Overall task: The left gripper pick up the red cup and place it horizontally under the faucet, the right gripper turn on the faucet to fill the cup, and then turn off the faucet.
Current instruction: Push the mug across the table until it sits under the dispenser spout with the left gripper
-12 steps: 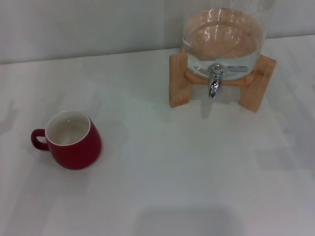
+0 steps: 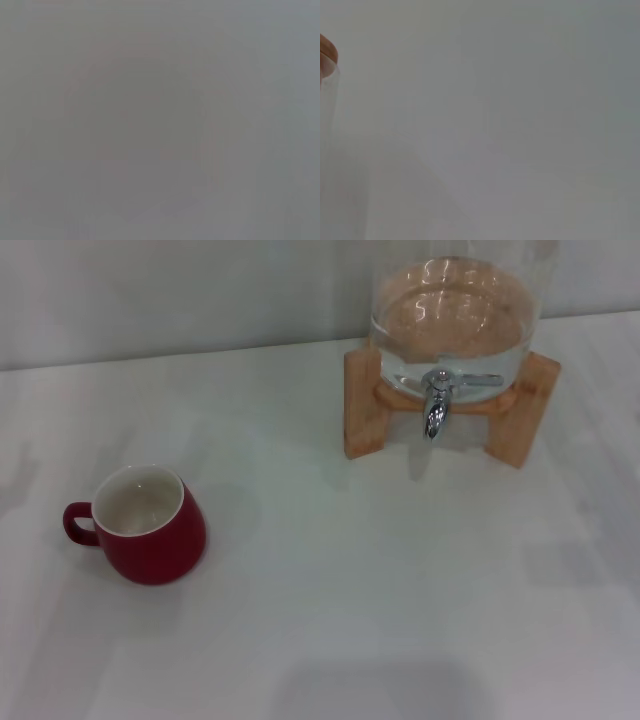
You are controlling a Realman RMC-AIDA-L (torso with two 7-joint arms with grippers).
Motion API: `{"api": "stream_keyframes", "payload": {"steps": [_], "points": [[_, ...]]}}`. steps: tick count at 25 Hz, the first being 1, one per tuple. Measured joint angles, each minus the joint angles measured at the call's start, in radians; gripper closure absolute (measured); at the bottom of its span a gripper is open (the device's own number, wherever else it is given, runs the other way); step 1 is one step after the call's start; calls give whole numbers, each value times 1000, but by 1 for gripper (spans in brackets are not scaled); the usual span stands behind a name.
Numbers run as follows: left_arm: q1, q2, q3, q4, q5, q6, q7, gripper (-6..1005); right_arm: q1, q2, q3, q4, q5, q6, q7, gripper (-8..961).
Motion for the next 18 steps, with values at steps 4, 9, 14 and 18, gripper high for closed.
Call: {"api": "stream_keyframes", "payload": {"steps": [4, 9, 14, 18], "points": [[-1, -1, 0, 7, 0, 11, 2, 121, -1, -1, 0, 1, 0, 0, 0, 336], [19, -2, 36, 10, -1, 35, 1, 121, 4, -3, 0, 5, 0, -13, 0, 336], [70, -6, 76, 11, -5, 34, -2, 122, 19, -6, 0, 7, 0, -26, 0, 336], [105, -9, 103, 11, -6, 28, -4, 123, 38, -8, 0, 8, 0, -46, 0, 336]]}}
